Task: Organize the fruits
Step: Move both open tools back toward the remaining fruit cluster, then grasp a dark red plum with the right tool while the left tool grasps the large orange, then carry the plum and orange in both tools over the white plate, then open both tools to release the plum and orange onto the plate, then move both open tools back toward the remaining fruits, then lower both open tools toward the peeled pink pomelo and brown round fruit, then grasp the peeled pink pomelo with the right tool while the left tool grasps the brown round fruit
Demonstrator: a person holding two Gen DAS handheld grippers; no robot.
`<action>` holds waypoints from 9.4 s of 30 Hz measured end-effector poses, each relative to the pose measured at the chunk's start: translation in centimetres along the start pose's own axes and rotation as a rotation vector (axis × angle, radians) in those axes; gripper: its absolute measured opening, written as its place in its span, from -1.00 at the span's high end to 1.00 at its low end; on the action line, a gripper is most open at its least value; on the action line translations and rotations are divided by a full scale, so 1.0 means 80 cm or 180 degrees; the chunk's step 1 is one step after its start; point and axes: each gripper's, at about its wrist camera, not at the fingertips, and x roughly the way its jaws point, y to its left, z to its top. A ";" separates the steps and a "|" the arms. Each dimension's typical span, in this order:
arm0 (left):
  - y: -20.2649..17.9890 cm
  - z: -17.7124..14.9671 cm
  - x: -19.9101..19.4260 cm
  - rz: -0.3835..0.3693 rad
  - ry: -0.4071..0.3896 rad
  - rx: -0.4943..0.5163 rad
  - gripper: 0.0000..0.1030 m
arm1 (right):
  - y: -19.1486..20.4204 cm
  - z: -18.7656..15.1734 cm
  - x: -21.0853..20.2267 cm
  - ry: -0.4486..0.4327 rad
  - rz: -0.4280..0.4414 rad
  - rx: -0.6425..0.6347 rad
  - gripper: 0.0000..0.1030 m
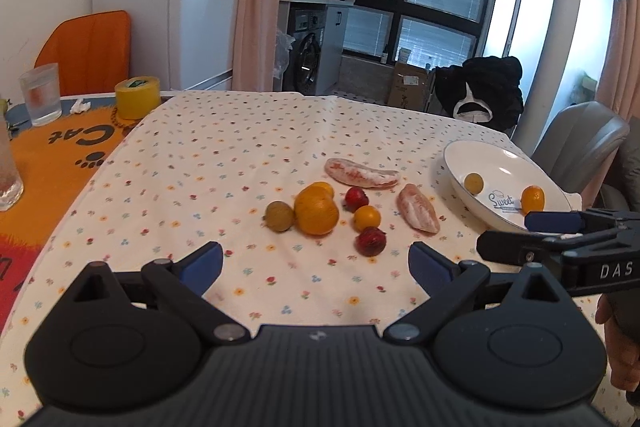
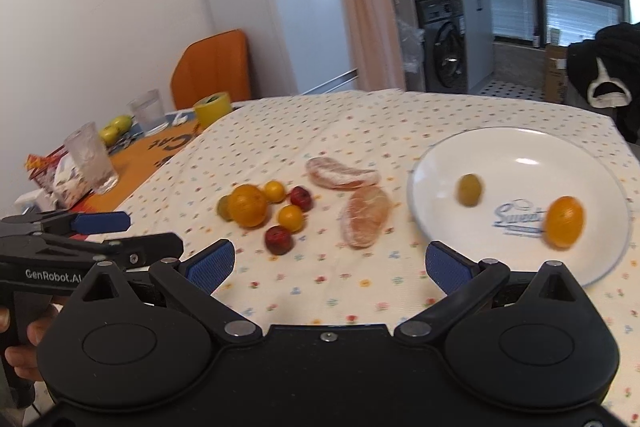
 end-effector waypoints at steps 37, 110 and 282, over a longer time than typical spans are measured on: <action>0.060 0.000 0.048 -0.0003 0.0103 -0.0278 -0.05 | 0.041 0.010 0.111 0.0455 0.0308 -0.0238 -0.09; -0.033 0.043 0.108 -0.0050 0.0150 0.0032 0.39 | -0.075 0.023 0.018 -0.0069 -0.0014 0.0182 0.53; 0.049 0.026 0.101 -0.0113 0.0059 -0.0431 0.27 | 0.018 0.035 0.143 0.0400 -0.0627 -0.0298 0.01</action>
